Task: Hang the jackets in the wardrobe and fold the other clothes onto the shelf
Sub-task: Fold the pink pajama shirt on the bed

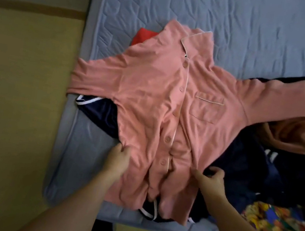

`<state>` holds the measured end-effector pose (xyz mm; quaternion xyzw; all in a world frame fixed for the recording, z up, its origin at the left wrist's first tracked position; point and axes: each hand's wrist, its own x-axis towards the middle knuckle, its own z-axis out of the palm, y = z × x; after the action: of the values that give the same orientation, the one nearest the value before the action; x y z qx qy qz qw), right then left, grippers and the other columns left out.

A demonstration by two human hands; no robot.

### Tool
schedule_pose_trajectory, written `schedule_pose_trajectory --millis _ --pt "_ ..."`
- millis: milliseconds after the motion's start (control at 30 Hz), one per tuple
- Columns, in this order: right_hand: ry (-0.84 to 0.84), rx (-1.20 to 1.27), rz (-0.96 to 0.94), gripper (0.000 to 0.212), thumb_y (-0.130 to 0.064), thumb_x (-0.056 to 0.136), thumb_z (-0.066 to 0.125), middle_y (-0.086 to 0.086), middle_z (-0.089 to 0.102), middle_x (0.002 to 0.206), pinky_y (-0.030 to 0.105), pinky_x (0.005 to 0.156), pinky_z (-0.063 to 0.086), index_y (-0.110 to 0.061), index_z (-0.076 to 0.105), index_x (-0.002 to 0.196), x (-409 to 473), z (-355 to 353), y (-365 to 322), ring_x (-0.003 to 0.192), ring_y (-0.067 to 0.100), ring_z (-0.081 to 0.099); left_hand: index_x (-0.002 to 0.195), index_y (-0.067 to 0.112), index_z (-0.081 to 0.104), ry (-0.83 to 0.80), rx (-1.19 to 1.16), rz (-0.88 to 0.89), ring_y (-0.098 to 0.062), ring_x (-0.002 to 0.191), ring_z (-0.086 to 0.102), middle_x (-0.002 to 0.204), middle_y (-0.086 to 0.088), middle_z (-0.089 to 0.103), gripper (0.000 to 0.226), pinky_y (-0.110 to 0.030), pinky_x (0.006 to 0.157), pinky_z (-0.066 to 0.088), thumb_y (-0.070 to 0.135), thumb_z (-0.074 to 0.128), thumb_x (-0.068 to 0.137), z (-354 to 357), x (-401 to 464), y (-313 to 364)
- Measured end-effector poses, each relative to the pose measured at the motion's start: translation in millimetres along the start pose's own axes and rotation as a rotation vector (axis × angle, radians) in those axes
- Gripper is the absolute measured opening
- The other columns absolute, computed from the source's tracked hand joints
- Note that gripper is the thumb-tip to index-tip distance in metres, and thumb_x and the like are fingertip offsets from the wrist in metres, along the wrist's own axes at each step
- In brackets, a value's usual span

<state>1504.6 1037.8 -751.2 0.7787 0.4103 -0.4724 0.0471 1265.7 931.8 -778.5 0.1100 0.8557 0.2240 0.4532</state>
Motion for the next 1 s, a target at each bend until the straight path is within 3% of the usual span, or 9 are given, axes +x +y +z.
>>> schedule_pose_trajectory --millis 100,200,267,400,567,733,833,900,1000 --pt "-0.203 -0.055 -0.069 0.058 -0.04 0.069 0.082 0.012 0.055 0.117 0.049 0.093 0.05 -0.01 0.058 0.113 -3 -7 0 0.105 0.03 0.058 0.118 0.002 0.055 0.238 0.069 -0.014 -0.04 0.109 0.057 0.119 -0.025 0.06 0.029 -0.04 0.088 0.043 0.021 0.044 0.098 -30 -11 2" --pt "-0.258 -0.051 -0.112 0.07 -0.028 0.072 0.08 0.011 0.052 0.122 0.049 0.096 0.048 -0.009 0.046 0.13 -3 -8 -6 0.11 0.03 0.055 0.121 0.004 0.043 0.46 0.392 -0.274 -0.047 0.112 0.055 0.125 -0.029 0.054 0.031 -0.049 0.092 0.043 0.02 0.045 0.094 -76 -26 -14" --pt "-0.229 -0.099 -0.099 0.068 -0.024 0.075 0.076 0.015 0.05 0.123 0.05 0.095 0.048 -0.006 0.04 0.129 -3 -5 -12 0.11 0.033 0.053 0.12 0.013 0.038 0.431 0.59 -0.303 -0.043 0.113 0.053 0.128 -0.021 0.048 0.04 -0.051 0.093 0.045 0.024 0.054 0.085 -82 -43 -11" --pt "-0.25 -0.434 -0.067 0.069 -0.033 0.078 0.071 0.018 0.038 0.129 0.044 0.095 0.044 -0.005 0.034 0.129 -6 -1 -17 0.117 0.037 0.045 0.145 0.026 0.02 0.196 0.717 0.03 -0.034 0.128 0.037 0.141 -0.012 0.031 0.073 -0.047 0.102 0.036 0.04 0.053 0.082 -30 -61 24" --pt "-0.44 -0.812 -0.221 0.04 -0.032 0.095 0.046 0.014 0.055 0.127 0.034 0.091 0.045 -0.008 0.05 0.127 -17 -7 2 0.113 0.028 0.055 0.142 0.017 0.039 0.133 0.414 -0.01 -0.032 0.131 0.041 0.141 -0.014 0.043 0.065 -0.042 0.108 0.036 0.043 0.06 0.086 1 -41 27" --pt "-0.415 -0.312 -0.253 0.02 -0.03 0.093 0.048 0.005 0.063 0.086 0.034 0.072 0.049 -0.015 0.058 0.085 -16 11 11 0.077 0.021 0.059 0.144 0.006 0.036 0.214 0.408 -0.499 -0.036 0.133 0.039 0.146 -0.018 0.037 0.09 -0.043 0.109 0.037 0.042 0.074 0.071 -28 -12 -34" --pt "-0.425 0.349 -0.024 0.036 -0.031 0.096 0.035 0.012 0.062 0.062 0.034 0.05 0.045 -0.008 0.062 0.087 -21 10 9 0.049 0.024 0.053 0.123 0.003 0.059 0.087 0.174 -0.327 -0.034 0.107 0.062 0.123 -0.021 0.062 0.049 -0.044 0.093 0.051 0.02 0.071 0.078 -29 -9 -44" --pt "-0.369 0.489 0.125 0.033 -0.029 0.095 0.038 0.016 0.064 0.082 0.039 0.061 0.05 -0.009 0.064 0.096 -22 -2 8 0.068 0.029 0.059 0.108 0.005 0.065 0.034 -0.137 -0.231 -0.029 0.077 0.069 0.097 -0.02 0.071 0.027 -0.039 0.073 0.056 0.008 0.064 0.081 -27 -24 -36" --pt "-0.257 0.067 0.069 0.035 -0.018 0.099 0.033 0.018 0.057 0.118 0.04 0.087 0.042 -0.002 0.053 0.123 -24 -38 20 0.103 0.033 0.055 0.101 0.007 0.063 -0.039 -0.225 -0.299 -0.03 0.07 0.067 0.08 -0.015 0.069 0.014 -0.034 0.054 0.053 0.008 0.061 0.087 -33 -54 -32"
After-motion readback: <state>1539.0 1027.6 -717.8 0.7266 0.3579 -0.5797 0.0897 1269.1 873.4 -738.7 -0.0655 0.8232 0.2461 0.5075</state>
